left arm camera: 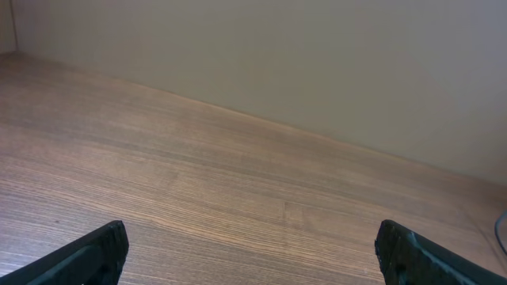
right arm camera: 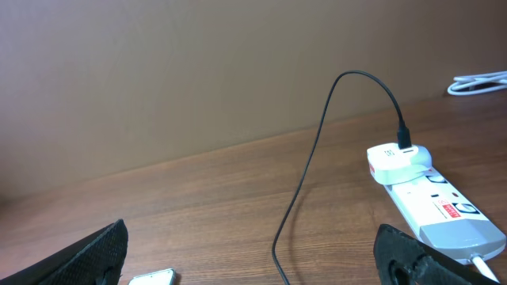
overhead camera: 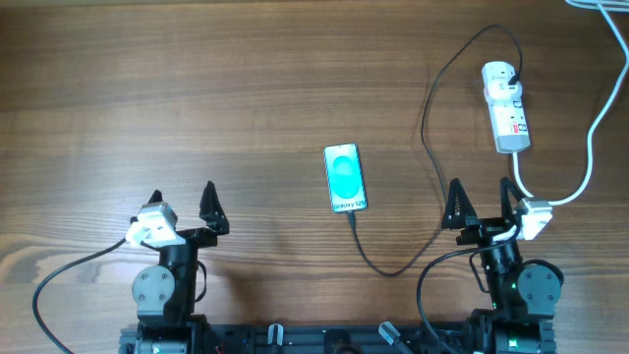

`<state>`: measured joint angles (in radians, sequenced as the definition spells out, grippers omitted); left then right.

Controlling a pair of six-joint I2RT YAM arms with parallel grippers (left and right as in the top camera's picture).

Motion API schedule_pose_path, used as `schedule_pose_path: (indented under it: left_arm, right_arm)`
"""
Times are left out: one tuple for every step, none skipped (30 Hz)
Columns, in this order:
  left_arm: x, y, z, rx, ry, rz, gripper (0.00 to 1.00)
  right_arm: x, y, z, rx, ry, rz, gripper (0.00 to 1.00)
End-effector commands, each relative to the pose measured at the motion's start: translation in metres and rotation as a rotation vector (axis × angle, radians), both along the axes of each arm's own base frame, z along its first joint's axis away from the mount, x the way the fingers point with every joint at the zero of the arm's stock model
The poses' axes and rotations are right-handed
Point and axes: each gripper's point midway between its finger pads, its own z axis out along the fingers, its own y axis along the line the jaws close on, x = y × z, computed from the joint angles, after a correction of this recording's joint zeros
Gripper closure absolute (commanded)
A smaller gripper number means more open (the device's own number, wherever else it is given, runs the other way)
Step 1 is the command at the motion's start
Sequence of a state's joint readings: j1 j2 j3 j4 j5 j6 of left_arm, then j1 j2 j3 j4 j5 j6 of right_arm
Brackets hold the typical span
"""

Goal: Plug charger to phone and switch on socket

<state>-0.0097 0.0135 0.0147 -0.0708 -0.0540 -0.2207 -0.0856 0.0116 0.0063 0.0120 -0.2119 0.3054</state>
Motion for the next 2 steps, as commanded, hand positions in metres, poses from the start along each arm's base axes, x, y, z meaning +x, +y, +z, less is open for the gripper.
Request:
schedule_pose_path:
  left_arm:
    - [-0.0001,-0.0001,-0.0016,0.023,-0.002,-0.005,0.00]
    - [0.0000,-0.0001,-0.0017,0.023,-0.002,-0.005,0.00]
  right_arm:
    - [-0.0002,-0.0011,0.0020,-0.017,-0.012,-0.009,0.00]
    - [-0.0002,-0.0011,0.0020,-0.017,-0.012,-0.009,0.00]
